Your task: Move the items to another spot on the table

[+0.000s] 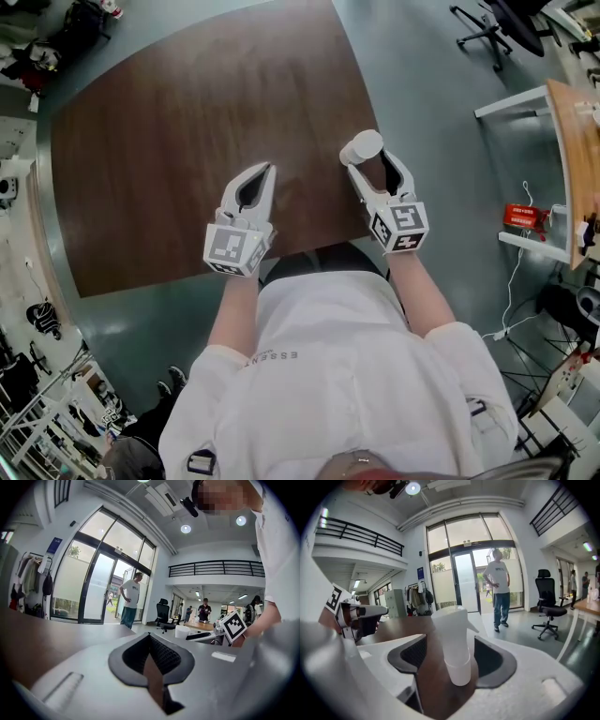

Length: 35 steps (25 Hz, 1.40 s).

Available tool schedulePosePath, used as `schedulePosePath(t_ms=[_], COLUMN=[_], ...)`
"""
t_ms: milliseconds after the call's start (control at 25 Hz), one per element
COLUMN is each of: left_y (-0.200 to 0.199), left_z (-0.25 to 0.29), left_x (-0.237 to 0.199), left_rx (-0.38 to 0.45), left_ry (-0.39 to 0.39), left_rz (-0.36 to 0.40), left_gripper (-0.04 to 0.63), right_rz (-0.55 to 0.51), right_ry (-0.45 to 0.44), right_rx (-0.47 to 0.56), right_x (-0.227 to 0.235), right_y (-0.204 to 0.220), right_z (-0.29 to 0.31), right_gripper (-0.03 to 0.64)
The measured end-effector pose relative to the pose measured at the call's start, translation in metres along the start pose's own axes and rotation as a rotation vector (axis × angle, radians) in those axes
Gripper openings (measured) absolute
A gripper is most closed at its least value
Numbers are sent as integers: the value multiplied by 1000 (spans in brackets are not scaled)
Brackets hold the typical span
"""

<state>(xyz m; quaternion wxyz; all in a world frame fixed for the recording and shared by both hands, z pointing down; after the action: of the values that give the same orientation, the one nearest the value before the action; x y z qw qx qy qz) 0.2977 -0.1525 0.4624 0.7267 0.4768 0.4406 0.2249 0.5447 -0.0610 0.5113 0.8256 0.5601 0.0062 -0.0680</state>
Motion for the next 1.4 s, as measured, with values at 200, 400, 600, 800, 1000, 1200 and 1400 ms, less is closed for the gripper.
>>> schedulePosePath(t_ms=[200,400,600,800,1000,1200,1400], left_y=[-14,-14,-15,0,15,49,70], left_z=[-35,-72,-99,-128,-164,-209,-265], left_x=[-1,0,0,13,45,82,100], left_rx=[12,24,69,91,114,105,84], left_ry=[53,83,61,31,11,-42,-89], left_rz=[21,41,34,29,22,7,12], left_gripper=[11,11,11,11,11,11,11], right_rz=[4,15,-47,-57,-83,-91,-66], right_ry=[111,150,113,46,-26,-88,-125], right_rx=[23,42,116,98,92,115,124], right_x=[-21,-43,-71,-98,-123,-143,-172], right_y=[-16,-24,-38,-25,-12,2,12], right_z=[-26,-48,-73,-98,-139,-182,-205], right_gripper=[42,-6,-6,-6,-7,-8,-8])
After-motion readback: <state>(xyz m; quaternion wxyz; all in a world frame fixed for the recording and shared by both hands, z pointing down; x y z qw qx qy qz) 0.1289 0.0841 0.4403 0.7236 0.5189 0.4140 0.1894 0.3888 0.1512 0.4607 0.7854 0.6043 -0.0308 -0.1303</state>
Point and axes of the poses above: the fingertips, and each gripper's own axes: z forward along the fingers, x to its right, y out of its underside, the point moved 8 cm from there along -z, backward along the fingers, and after that the axes turned 14 degrees about -z, right-handed, at the moved point
